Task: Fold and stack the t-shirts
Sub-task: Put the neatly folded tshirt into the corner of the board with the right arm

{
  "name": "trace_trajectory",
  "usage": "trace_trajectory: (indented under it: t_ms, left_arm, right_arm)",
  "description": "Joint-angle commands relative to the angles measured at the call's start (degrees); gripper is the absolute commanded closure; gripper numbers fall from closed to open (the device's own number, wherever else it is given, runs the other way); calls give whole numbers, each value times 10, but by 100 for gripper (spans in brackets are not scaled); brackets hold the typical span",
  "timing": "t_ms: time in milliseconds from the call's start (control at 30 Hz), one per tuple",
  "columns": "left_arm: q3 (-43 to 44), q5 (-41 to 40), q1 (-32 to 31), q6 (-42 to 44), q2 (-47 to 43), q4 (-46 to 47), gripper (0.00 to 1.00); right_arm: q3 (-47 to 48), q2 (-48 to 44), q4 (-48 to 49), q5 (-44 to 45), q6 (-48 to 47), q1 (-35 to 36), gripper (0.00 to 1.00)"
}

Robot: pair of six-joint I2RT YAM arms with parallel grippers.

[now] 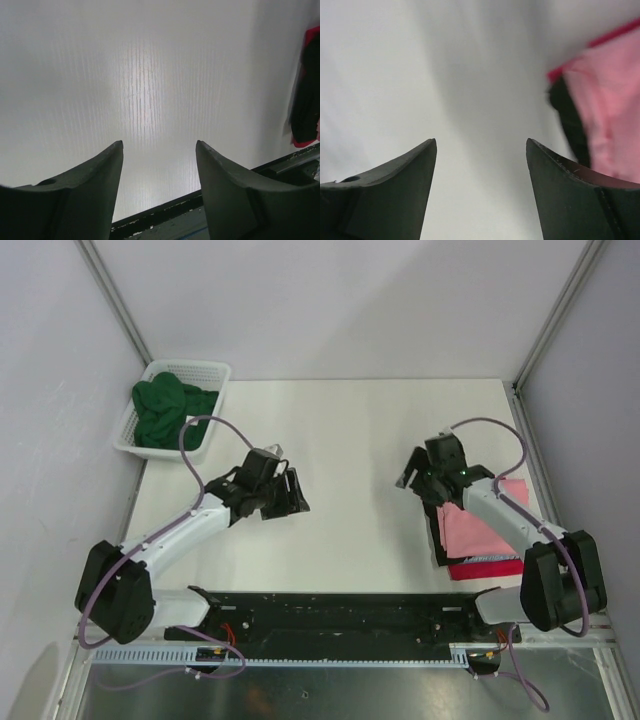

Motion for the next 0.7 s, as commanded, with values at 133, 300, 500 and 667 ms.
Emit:
trace_trajectory:
  t_ms: [133, 300, 500, 667]
  left_arm:
    - [-3, -14, 4, 85, -79, 14, 3]
    - [-6, -31, 4, 127, -124, -2, 1]
    - [-13, -71, 5, 160, -167, -30, 0]
    - [-14, -84, 5, 176, -192, -35, 1]
  right_arm:
    - [114, -45, -18, 63, 13, 148, 18]
    - [117, -90, -46, 101, 18, 203, 12]
    - [117, -138, -84, 138, 11, 227, 5]
    - [116, -162, -103, 148, 9, 229, 1]
